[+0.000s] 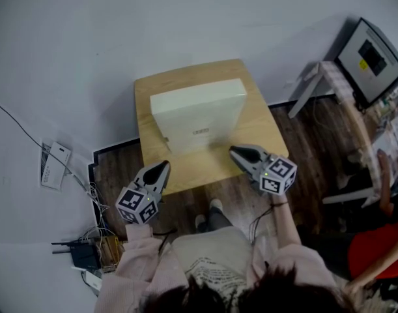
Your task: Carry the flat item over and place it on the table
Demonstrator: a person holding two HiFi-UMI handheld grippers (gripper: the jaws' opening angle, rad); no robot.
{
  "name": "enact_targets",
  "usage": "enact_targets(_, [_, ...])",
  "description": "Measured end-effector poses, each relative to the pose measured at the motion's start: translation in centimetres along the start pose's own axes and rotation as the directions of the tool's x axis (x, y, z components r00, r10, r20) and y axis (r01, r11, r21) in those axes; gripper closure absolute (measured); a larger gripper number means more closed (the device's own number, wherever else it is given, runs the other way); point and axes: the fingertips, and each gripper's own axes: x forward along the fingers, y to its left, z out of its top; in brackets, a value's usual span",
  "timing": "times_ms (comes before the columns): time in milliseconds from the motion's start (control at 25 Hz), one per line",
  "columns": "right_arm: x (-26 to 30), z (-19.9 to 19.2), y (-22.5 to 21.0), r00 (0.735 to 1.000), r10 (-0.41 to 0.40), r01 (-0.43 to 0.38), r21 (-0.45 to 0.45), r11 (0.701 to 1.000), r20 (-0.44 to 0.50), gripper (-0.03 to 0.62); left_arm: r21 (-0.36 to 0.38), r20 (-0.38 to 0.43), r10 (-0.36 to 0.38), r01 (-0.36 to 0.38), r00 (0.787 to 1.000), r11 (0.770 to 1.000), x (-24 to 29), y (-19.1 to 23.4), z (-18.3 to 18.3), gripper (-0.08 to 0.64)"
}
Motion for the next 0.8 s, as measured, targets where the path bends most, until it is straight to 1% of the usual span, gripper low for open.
enact_targets(160, [-0.4, 0.8, 1.2, 0.999, -0.009, 0.009, 0.000, 1.000, 0.034, 0.579, 0.033, 0.006, -0.003, 0.003, 1.000, 0.999, -0.8, -0.7, 0.5, 0.568])
enact_targets(200, [-0.5, 1.0, 1.4, 0.999, -0.011, 0.011, -0.003, 1.000, 0.037, 0.602, 0.040, 0.009, -0.002, 0.002, 1.000, 0.999, -0.9, -0.9, 0.6, 0.568])
enact_targets(360, [-0.9, 1.7, 2.0, 0.999, -0.007, 0.008, -0.022, 1.000, 0.051, 0.603, 0.055, 0.023, -0.003, 0.002, 1.000, 0.998, -1.3, -1.5, 1.3, 0.568])
enact_targets(600, [-1.1, 2.9, 2.9, 0.997, 0.036, -0.034, -0.031, 0.999, 0.074, 0.603, 0.063, 0.030, -0.007, 0.005, 1.000, 0.998, -1.6, -2.4, 2.0, 0.568])
enact_targets(800, [-1.6, 3.6, 3.4, 0.995, 0.071, -0.067, -0.053, 0.996, 0.074, 0.601, 0.065, 0.048, 0.013, -0.017, 0.999, 0.998, -1.4, -3.1, 3.2, 0.568])
